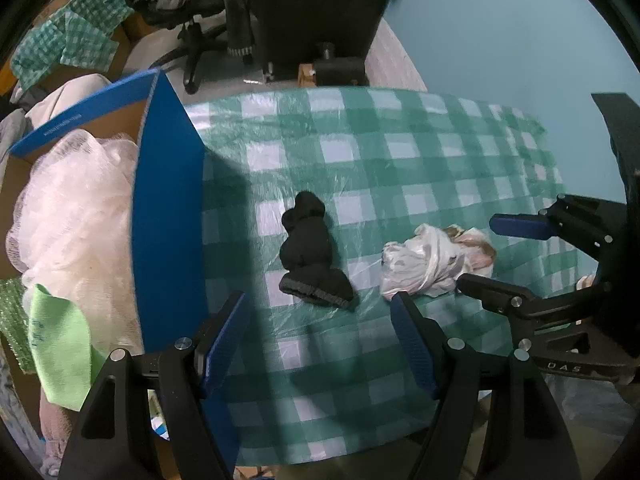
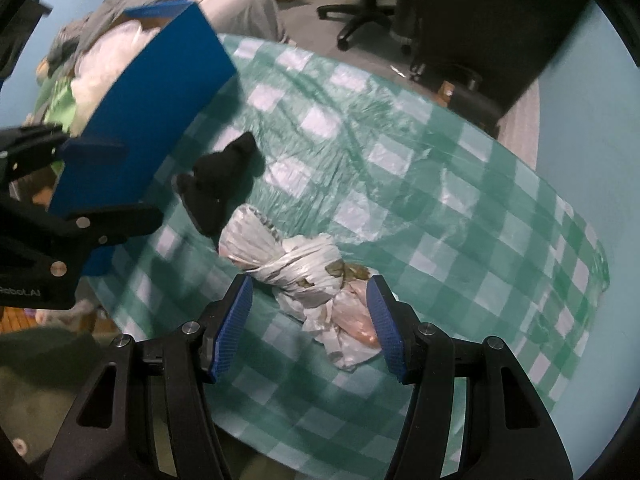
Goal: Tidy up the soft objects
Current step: 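Grasp the white plastic bag bundle with the right tool while the left grasps the black glove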
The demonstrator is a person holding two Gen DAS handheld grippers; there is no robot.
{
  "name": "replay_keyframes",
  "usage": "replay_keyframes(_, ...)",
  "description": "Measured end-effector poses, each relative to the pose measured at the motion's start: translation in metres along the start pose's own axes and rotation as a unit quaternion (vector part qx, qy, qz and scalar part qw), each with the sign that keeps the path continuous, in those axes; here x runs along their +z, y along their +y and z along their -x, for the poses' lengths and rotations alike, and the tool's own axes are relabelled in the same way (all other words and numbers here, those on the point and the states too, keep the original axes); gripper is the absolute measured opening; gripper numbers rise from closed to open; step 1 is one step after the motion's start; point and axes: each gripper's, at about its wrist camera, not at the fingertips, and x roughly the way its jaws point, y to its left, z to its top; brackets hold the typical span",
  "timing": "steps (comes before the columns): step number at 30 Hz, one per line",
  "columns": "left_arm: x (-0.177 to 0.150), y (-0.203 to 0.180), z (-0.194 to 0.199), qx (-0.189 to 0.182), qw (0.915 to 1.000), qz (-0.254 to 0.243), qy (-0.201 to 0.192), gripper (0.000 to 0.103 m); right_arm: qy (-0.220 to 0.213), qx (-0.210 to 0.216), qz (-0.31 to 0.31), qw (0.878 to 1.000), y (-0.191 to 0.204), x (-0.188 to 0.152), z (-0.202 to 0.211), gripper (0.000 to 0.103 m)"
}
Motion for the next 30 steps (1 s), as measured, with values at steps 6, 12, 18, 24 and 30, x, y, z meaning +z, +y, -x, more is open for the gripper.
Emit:
replay_keyframes(6,-0.003,-0.002,-0.013,0.008,0.9999,0.005,0.006,0.074,0.018,-0.005,0.024,1.000,0.001,0.001,-0.020,0.059)
replay_keyframes(12,-0.003,-0.001,-0.027,0.014,0.9997,0.011,0.017,0.074,0.034,-0.010,0.055,0.998,0.005,0.001,-0.040,0.059)
replay_keyframes(18,-0.001,0.000,-0.032,0.013,0.9996,0.014,0.021,0.074,0.038,-0.014,0.051,0.998,0.002,0.003,-0.056,0.059)
replay_keyframes(24,0.003,0.002,-0.038,0.018,0.9995,0.008,0.026,0.076,0.043,-0.002,0.010,0.999,-0.006,0.002,-0.064,0.050)
replay_keyframes(30,0.012,0.001,-0.048,0.027,0.9993,0.000,0.026,0.077,0.022,0.010,-0.058,0.998,-0.027,-0.006,-0.058,0.044)
